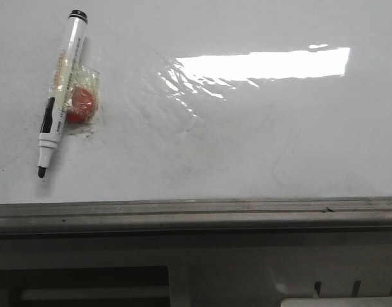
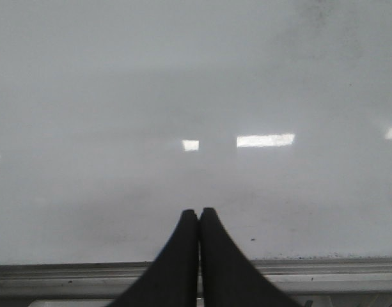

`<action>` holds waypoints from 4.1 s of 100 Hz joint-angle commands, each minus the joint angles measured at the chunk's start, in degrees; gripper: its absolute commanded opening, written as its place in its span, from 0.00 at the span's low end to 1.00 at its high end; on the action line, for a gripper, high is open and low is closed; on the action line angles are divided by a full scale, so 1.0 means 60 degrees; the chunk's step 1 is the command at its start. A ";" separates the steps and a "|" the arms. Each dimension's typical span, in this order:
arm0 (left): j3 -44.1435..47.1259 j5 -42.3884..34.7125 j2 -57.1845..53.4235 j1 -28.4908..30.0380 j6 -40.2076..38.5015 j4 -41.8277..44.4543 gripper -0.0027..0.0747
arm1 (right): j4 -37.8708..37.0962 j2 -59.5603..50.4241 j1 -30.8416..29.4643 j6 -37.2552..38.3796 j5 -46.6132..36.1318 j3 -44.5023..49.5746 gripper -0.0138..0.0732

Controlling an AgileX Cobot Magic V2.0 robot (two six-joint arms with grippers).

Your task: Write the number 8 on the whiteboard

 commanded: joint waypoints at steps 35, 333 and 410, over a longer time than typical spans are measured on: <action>-0.0230 -0.2780 0.2174 -0.3563 0.0639 -0.0199 0.56 | 0.0023 0.0110 -0.0003 -0.0065 -0.0651 -0.0344 0.09; -0.0528 -0.8252 0.8133 -0.7600 0.0622 0.4744 0.01 | 0.1182 0.4283 0.7436 -0.1471 -0.0641 -0.3891 0.67; -0.0528 -0.8252 0.8133 -0.7600 0.0622 0.4744 0.01 | 0.2123 0.7960 0.9054 -0.1471 -0.2101 -0.5901 0.44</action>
